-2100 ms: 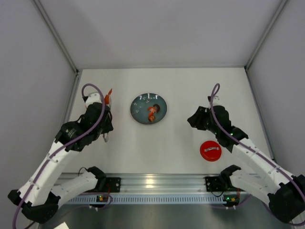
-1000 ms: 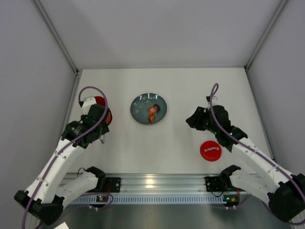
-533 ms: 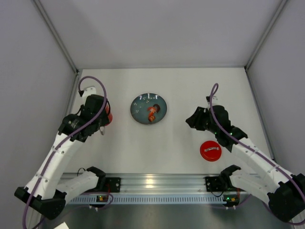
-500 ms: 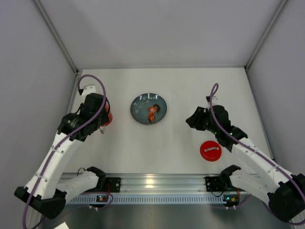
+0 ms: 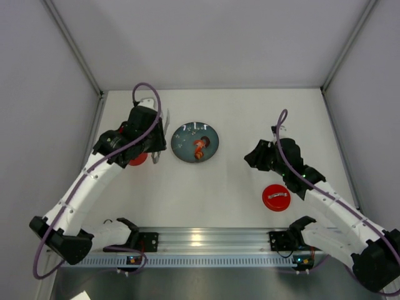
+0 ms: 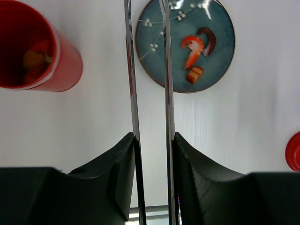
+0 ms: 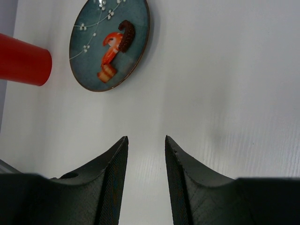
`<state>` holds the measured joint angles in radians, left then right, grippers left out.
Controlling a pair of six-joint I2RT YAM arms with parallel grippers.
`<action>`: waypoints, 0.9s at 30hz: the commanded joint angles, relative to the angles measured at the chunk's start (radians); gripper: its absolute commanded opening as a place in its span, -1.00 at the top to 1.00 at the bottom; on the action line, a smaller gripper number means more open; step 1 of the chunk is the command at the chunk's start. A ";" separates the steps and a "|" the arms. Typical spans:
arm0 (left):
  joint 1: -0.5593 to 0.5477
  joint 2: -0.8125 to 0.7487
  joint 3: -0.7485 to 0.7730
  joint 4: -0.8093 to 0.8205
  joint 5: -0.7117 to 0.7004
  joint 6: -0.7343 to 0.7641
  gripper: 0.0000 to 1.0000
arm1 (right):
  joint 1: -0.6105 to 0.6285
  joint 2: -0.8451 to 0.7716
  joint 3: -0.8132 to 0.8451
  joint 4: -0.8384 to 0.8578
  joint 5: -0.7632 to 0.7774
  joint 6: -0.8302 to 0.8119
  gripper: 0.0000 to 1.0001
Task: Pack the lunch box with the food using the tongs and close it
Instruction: Pick up the fake food from the plate.
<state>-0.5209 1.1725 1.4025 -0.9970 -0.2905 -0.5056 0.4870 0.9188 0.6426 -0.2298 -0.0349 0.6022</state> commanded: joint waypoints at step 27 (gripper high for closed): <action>-0.266 0.130 -0.339 0.293 0.165 -0.111 0.00 | 0.013 -0.041 0.028 -0.005 0.030 -0.018 0.26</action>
<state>-0.7830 1.3010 1.0676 -0.7795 -0.1394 -0.6048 0.4870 0.8967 0.6426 -0.2337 -0.0162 0.6014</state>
